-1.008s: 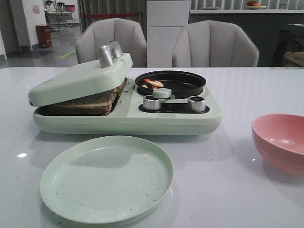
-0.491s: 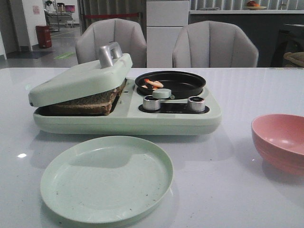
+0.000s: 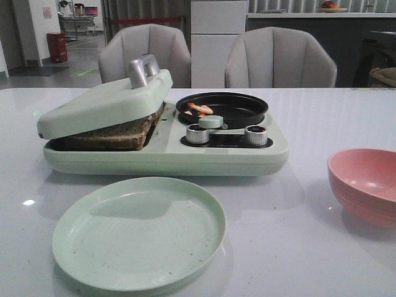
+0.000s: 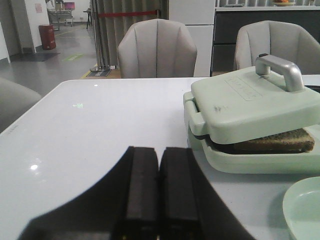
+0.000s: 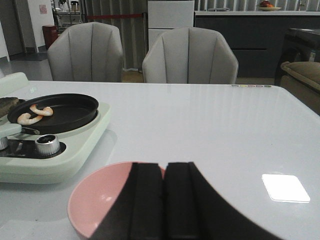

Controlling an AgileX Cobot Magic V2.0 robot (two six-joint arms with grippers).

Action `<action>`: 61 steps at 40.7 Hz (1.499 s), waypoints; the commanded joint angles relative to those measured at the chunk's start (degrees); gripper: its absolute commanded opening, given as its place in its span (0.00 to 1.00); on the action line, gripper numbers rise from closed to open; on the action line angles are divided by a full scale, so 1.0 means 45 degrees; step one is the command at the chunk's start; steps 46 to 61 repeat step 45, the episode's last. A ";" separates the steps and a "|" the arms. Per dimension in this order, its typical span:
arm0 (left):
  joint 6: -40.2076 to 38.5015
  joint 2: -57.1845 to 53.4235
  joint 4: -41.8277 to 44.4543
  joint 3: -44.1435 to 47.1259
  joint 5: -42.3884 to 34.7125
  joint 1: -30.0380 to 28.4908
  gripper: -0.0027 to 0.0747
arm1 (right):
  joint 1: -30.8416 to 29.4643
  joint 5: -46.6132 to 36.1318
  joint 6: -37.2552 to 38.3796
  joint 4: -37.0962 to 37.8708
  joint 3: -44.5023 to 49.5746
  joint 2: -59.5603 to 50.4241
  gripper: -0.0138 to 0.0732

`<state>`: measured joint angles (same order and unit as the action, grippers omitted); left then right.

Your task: Make breakfast with bread and shrimp

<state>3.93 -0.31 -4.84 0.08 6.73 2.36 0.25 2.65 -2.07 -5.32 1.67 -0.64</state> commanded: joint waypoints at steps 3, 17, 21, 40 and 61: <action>-0.0079 -0.0199 -0.0036 0.0392 -0.1152 0.0096 0.16 | -0.0062 -0.1459 0.0003 0.0128 -0.0225 -0.0287 0.20; -0.0079 -0.0199 -0.0036 0.0392 -0.1152 0.0096 0.16 | -0.0062 -0.1453 0.0003 0.0278 -0.0225 -0.0287 0.20; -0.0079 -0.0199 -0.0036 0.0392 -0.1152 0.0096 0.16 | -0.0062 -0.1427 0.0003 0.0278 -0.0225 -0.0287 0.20; -0.0079 -0.0199 -0.0036 0.0392 -0.1152 0.0096 0.16 | -0.0062 -0.1427 0.0003 0.0278 -0.0225 -0.0287 0.20; -0.0079 -0.0199 -0.0036 0.0392 -0.1152 0.0096 0.16 | -0.0062 -0.1427 0.0003 0.0278 -0.0225 -0.0287 0.20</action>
